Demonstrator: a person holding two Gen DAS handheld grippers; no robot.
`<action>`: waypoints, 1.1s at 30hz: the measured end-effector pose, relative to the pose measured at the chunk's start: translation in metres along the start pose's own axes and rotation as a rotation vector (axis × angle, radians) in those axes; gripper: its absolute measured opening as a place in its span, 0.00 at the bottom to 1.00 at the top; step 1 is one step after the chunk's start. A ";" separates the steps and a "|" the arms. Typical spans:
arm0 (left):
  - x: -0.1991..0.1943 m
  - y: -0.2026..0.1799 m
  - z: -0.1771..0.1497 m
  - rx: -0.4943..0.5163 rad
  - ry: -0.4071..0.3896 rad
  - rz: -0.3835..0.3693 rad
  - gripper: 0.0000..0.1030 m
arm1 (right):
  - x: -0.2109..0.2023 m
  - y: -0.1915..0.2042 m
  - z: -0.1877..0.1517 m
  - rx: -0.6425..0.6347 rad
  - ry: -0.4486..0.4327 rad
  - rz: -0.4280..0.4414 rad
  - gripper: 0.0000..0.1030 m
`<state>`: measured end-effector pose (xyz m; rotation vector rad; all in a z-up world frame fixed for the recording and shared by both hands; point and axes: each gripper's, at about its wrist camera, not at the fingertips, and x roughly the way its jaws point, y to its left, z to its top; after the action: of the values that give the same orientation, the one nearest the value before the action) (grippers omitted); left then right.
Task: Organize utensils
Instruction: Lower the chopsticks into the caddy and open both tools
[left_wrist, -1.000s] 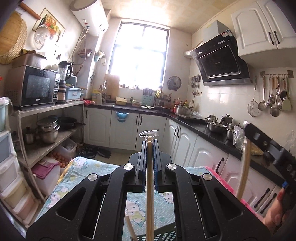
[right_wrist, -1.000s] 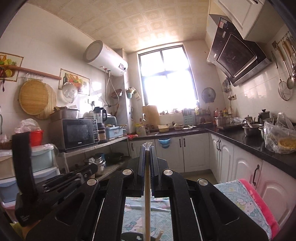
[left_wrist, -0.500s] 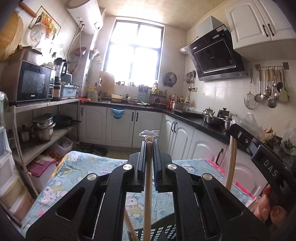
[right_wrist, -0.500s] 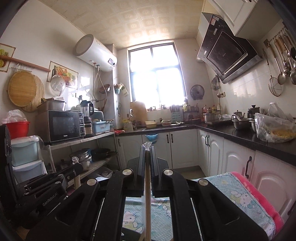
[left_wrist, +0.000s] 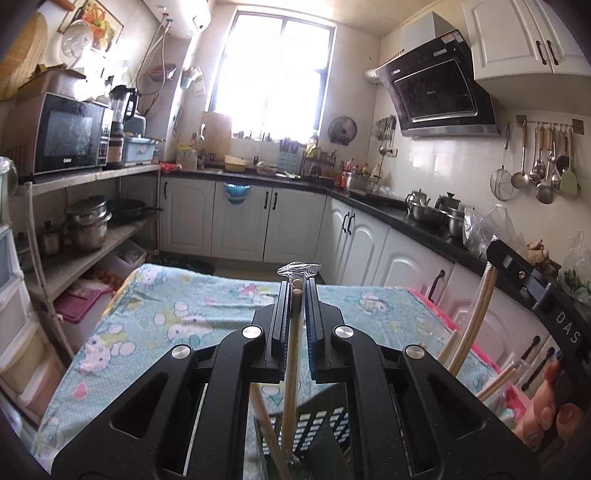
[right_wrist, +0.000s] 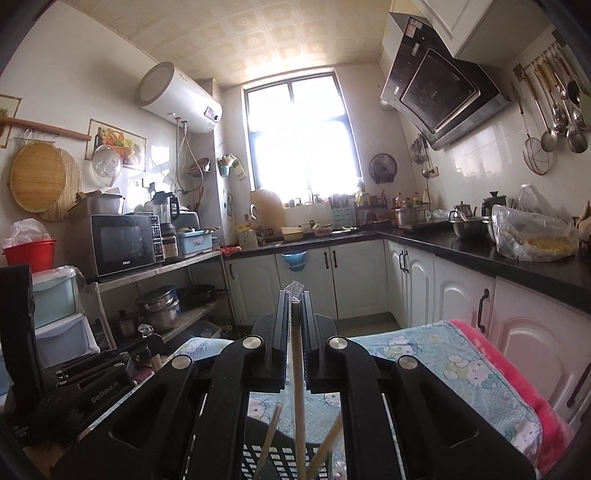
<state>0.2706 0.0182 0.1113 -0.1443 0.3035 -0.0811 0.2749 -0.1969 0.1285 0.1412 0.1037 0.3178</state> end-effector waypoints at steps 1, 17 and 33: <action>0.000 0.000 -0.001 -0.002 0.008 0.000 0.04 | -0.002 -0.001 -0.001 0.005 0.002 0.000 0.09; -0.017 0.009 -0.013 -0.040 0.055 -0.003 0.19 | -0.024 -0.009 -0.003 0.040 0.030 -0.003 0.18; -0.050 0.015 -0.028 -0.095 0.112 -0.021 0.46 | -0.058 -0.013 -0.015 0.058 0.112 -0.085 0.32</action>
<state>0.2157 0.0340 0.0969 -0.2382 0.4181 -0.0960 0.2217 -0.2255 0.1167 0.1760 0.2294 0.2374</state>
